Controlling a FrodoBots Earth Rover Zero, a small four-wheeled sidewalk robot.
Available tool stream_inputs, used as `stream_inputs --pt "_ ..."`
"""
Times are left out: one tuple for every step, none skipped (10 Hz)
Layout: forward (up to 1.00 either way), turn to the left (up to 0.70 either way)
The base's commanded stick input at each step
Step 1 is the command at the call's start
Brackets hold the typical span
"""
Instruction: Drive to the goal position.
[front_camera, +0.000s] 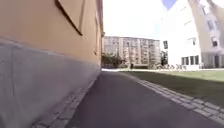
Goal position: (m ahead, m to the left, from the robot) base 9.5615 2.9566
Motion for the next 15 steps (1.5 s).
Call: stream_inputs --pt "0.85 0.0" --pt "0.85 0.0" --pt "0.85 0.0" --pt "0.85 0.0" --pt "0.85 0.0" --pt "0.85 0.0" --pt "0.85 0.0" --pt "0.85 0.0" --pt "0.85 0.06" --pt "0.85 0.32" --pt "0.85 0.34" --pt "0.85 0.18" --pt "0.85 0.0" --pt "0.85 0.0" --pt "0.85 0.0"
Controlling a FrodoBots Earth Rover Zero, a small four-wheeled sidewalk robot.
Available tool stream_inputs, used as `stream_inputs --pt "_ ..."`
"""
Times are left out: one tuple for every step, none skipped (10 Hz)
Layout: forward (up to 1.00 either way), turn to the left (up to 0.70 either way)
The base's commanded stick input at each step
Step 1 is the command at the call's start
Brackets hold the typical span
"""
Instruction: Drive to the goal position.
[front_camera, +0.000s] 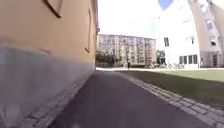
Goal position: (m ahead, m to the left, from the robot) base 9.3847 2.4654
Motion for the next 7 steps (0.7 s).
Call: stream_inputs --pt "0.85 0.0" --pt "0.85 0.0" --pt "0.85 0.0" --pt "0.85 0.0" --pt "0.85 0.0" --pt "0.85 0.0" --pt "0.85 0.0"
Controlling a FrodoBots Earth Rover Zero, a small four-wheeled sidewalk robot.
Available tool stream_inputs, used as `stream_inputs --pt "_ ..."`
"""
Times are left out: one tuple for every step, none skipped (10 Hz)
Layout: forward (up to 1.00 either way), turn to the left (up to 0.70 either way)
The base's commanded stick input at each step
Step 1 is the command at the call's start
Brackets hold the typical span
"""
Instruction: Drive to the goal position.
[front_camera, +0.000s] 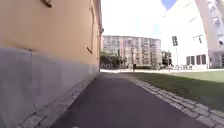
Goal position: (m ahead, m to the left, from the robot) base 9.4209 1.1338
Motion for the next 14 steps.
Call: stream_inputs --pt "0.85 0.0" --pt "0.85 0.0" --pt "0.85 0.0" --pt "0.85 0.0" --pt "0.85 0.0" --pt "0.85 0.0" --pt "0.85 0.0" --pt "0.85 0.0" --pt "0.85 0.0" --pt "0.85 0.0" --pt "0.85 0.0" --pt "0.85 0.0" --pt "0.85 0.0" --pt "0.85 0.0"
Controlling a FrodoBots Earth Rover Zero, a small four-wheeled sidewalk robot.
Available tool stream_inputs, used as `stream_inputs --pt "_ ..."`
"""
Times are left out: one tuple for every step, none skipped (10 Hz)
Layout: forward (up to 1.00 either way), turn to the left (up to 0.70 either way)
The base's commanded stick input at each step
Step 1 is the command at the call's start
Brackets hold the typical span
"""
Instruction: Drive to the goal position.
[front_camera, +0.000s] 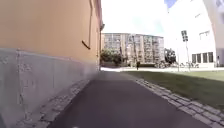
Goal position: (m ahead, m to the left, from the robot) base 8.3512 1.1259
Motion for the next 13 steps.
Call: stream_inputs --pt "0.85 0.0" --pt "0.85 0.0" --pt "0.85 0.0" --pt "0.85 0.0" --pt "0.85 0.0" --pt "0.85 0.0" --pt "0.85 0.0" --pt "0.85 0.0" --pt "0.85 0.0" --pt "0.85 0.0" --pt "0.85 0.0" --pt "0.85 0.0" --pt "0.85 0.0"
